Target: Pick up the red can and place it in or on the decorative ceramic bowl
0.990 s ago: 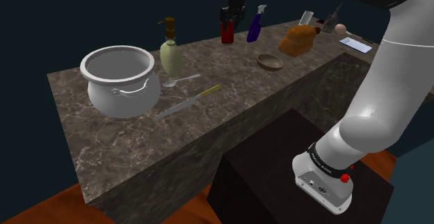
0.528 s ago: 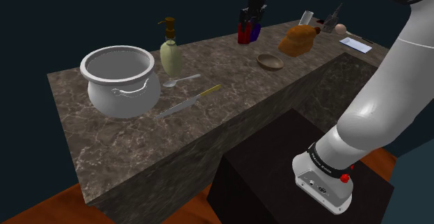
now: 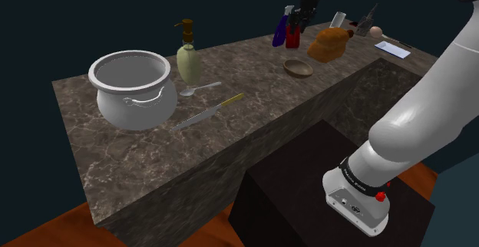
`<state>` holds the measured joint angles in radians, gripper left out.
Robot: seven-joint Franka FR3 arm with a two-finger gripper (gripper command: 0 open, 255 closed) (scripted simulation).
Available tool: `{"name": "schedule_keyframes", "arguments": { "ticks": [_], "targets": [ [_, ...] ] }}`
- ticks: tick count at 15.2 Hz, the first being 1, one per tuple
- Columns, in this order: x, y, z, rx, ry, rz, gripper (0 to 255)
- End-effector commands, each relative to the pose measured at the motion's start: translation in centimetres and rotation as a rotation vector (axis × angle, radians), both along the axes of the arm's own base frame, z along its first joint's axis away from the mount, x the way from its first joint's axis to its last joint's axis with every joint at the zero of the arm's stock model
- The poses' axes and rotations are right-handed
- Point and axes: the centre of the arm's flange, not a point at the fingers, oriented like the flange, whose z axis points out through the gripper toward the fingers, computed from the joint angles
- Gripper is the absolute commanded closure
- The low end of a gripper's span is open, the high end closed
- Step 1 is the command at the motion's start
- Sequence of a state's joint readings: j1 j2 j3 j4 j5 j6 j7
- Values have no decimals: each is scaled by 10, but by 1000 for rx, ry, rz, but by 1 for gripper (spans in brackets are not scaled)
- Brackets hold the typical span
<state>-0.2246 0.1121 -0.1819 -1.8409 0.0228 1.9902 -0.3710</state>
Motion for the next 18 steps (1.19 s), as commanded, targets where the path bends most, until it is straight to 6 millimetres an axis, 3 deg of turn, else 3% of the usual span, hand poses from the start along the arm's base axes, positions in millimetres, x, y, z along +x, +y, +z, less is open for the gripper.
{"name": "schedule_keyframes", "arguments": {
  "ticks": [1, 6, 18],
  "targets": [
    [-14, -22, 1, 0, 0, 1, 255],
    [-48, -75, 7, 0, 0, 1, 255],
    [-48, -75, -56, 0, 0, 1, 255]
  ]
}}
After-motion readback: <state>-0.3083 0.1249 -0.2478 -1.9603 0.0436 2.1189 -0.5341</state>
